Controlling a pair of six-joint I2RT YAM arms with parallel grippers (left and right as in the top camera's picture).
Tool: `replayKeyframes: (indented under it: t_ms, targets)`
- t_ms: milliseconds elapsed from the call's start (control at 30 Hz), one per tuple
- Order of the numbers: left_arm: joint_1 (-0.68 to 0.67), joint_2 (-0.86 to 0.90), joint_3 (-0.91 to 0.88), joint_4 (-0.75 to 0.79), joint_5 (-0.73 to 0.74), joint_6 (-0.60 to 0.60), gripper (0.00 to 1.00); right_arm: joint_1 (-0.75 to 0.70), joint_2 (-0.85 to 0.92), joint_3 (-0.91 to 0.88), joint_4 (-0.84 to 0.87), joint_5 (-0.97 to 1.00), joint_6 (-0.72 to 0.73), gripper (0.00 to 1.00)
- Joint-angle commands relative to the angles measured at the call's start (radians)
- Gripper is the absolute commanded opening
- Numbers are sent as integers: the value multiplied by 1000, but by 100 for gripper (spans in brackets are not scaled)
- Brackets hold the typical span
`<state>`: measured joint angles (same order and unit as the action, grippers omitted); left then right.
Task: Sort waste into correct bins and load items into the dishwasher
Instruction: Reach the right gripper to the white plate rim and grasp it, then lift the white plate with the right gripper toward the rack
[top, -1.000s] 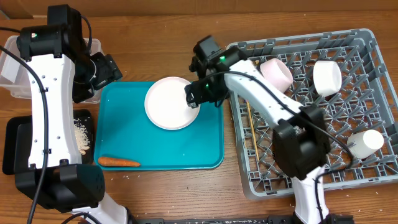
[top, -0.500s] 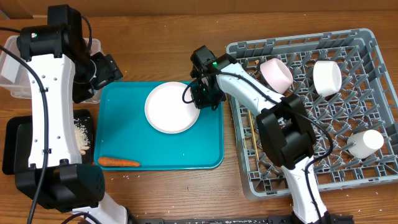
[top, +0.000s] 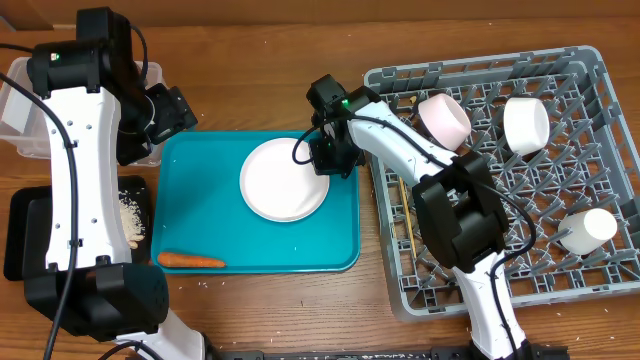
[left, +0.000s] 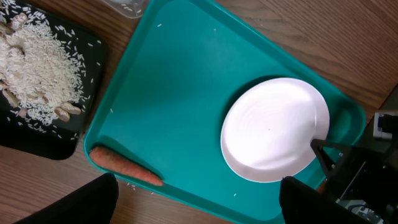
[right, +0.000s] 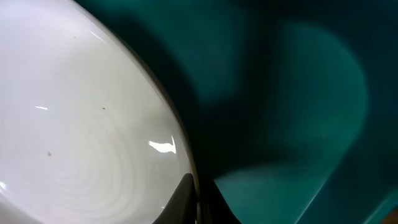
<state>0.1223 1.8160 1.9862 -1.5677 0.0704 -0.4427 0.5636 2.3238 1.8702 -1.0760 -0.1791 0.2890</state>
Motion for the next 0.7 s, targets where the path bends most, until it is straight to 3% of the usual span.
replayKeyframes:
  t_ms: [0, 333, 667]
  targets:
    - [2, -10, 18, 1, -3, 5, 85, -1, 5, -1, -35, 52, 27, 4]
    - [2, -10, 18, 2, -30, 17, 85, -28, -77, 134, -147, 111, 20, 4]
    - [2, -10, 18, 2, -39, 16, 85, -116, -358, 239, -209, 509, 19, 4]
